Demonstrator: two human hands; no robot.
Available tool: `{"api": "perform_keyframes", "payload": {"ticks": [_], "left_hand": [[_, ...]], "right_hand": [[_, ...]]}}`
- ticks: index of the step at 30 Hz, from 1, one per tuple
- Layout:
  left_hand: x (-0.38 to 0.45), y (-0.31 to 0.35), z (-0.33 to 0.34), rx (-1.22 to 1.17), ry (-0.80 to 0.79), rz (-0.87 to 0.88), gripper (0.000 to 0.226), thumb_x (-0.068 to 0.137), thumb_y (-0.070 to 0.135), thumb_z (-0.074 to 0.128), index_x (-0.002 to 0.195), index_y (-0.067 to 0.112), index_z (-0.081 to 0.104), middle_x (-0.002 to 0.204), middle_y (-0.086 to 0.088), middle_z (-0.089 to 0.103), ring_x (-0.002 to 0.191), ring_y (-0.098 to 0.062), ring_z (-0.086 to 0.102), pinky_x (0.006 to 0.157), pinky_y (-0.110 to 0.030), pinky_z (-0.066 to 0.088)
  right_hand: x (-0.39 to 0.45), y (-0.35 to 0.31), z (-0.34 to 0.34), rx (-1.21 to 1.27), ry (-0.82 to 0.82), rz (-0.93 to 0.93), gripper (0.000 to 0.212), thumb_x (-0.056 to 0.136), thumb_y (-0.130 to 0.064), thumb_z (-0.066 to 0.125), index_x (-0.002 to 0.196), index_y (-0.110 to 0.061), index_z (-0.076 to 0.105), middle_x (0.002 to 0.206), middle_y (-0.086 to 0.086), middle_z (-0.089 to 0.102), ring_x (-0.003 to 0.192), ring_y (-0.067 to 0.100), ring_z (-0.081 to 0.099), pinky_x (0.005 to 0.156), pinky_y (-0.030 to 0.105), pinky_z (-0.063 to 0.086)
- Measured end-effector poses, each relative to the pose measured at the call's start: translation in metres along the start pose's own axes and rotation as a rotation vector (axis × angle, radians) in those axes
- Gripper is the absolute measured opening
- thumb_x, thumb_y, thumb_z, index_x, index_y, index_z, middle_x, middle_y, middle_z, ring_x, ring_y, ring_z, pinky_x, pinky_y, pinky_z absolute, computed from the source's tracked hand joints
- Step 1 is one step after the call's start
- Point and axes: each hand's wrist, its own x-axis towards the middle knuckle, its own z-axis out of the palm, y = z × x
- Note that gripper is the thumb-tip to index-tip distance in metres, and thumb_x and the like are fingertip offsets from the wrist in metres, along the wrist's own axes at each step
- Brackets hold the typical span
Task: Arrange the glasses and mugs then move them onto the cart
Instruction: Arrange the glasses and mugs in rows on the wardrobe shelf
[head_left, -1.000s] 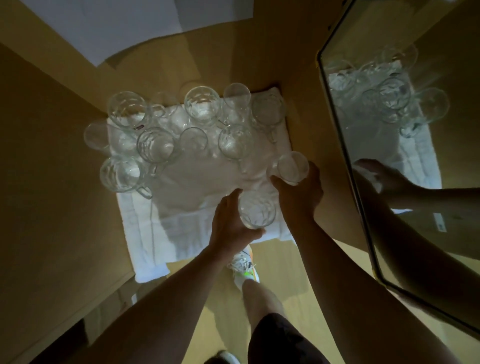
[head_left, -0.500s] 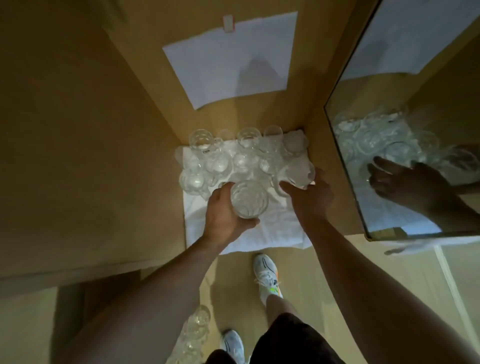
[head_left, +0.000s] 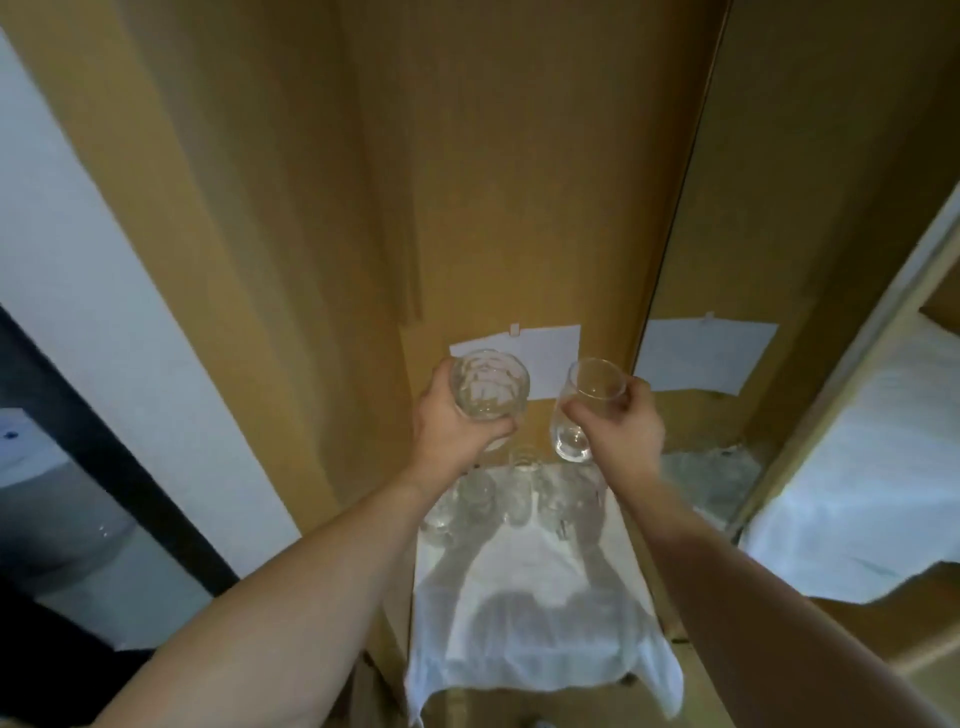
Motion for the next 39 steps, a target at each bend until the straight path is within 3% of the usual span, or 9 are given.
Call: {"api": "perform_keyframes", "payload": {"ticks": [4,9,14,18,22,25,30,36,39], "left_hand": [[-0.013,0.042,-0.022,-0.147,0.045,0.042,0.106,0.052,0.041,0.1,0.143,0.028,0.048,0.126,0.01,0.063,0.116,-0.011,0.059,0.095,-0.022,0.045],[-0.031,0.087,-0.025,-0.294,0.042,0.094,0.106,0.05,0.049,0.098,0.142,0.032,0.049,0.131,0.008,0.062,0.12,-0.014,0.059,0.106,-0.036,0.048],[-0.064,0.12,-0.005,-0.478,0.006,0.093,0.091,0.053,0.048,0.097,0.131,0.036,0.051,0.12,0.011,0.067,0.11,-0.011,0.066,0.1,-0.045,0.055],[-0.091,0.15,0.018,-0.485,-0.018,0.161,0.102,0.052,0.056,0.094,0.136,0.03,0.044,0.124,0.004,0.065,0.113,-0.016,0.065,0.1,-0.047,0.055],[-0.123,0.186,0.052,-0.47,0.006,0.185,0.106,0.049,0.059,0.095,0.136,0.029,0.043,0.124,0.006,0.064,0.113,-0.013,0.065,0.101,-0.044,0.053],[-0.147,0.207,0.083,-0.457,0.035,0.173,0.108,0.048,0.058,0.093,0.139,0.026,0.044,0.125,0.006,0.063,0.113,-0.013,0.064,0.1,-0.043,0.054],[-0.177,0.229,0.139,-0.44,0.053,0.14,0.098,0.047,0.056,0.093,0.13,0.029,0.05,0.115,0.004,0.068,0.105,-0.016,0.067,0.093,-0.046,0.057],[-0.205,0.26,0.208,-0.381,0.039,0.113,0.069,0.056,0.051,0.092,0.111,0.039,0.052,0.103,0.01,0.069,0.096,-0.01,0.067,0.086,-0.034,0.057],[-0.219,0.27,0.237,-0.342,0.039,0.131,0.066,0.062,0.051,0.093,0.115,0.04,0.055,0.107,0.015,0.066,0.098,-0.002,0.063,0.078,-0.019,0.049]], "right_hand": [[-0.028,-0.05,-0.027,0.074,0.06,-0.145,0.068,0.071,-0.042,0.089,0.126,-0.025,0.054,0.111,-0.005,0.062,0.107,0.017,0.059,0.09,0.033,0.049],[-0.06,-0.089,-0.07,0.188,0.159,-0.23,0.068,0.074,-0.049,0.085,0.129,-0.029,0.049,0.103,-0.006,0.057,0.097,0.016,0.058,0.086,0.031,0.051],[-0.079,-0.096,-0.116,0.294,0.207,-0.195,0.075,0.073,-0.063,0.077,0.133,-0.029,0.048,0.109,-0.001,0.065,0.1,0.016,0.065,0.091,0.042,0.058],[-0.082,-0.091,-0.159,0.375,0.244,-0.192,0.052,0.077,-0.059,0.076,0.115,-0.029,0.057,0.094,-0.007,0.07,0.087,0.015,0.07,0.086,0.048,0.059],[-0.077,-0.086,-0.203,0.39,0.195,-0.199,0.043,0.075,-0.062,0.076,0.102,-0.035,0.055,0.085,-0.006,0.065,0.079,0.016,0.065,0.085,0.054,0.057],[-0.077,-0.082,-0.242,0.361,0.183,-0.203,0.044,0.081,-0.057,0.074,0.109,-0.03,0.055,0.083,-0.002,0.06,0.075,0.018,0.061,0.086,0.052,0.056],[-0.069,-0.058,-0.308,0.345,0.155,-0.198,0.043,0.072,-0.067,0.072,0.1,-0.042,0.051,0.085,0.001,0.063,0.09,0.033,0.067,0.086,0.054,0.056],[-0.048,-0.03,-0.387,0.297,0.171,-0.194,0.048,0.083,-0.058,0.072,0.118,-0.037,0.046,0.085,-0.001,0.065,0.087,0.023,0.068,0.088,0.05,0.057],[-0.037,-0.018,-0.416,0.264,0.187,-0.175,0.052,0.082,-0.06,0.071,0.121,-0.037,0.045,0.085,0.001,0.066,0.086,0.02,0.068,0.087,0.048,0.058]]}}
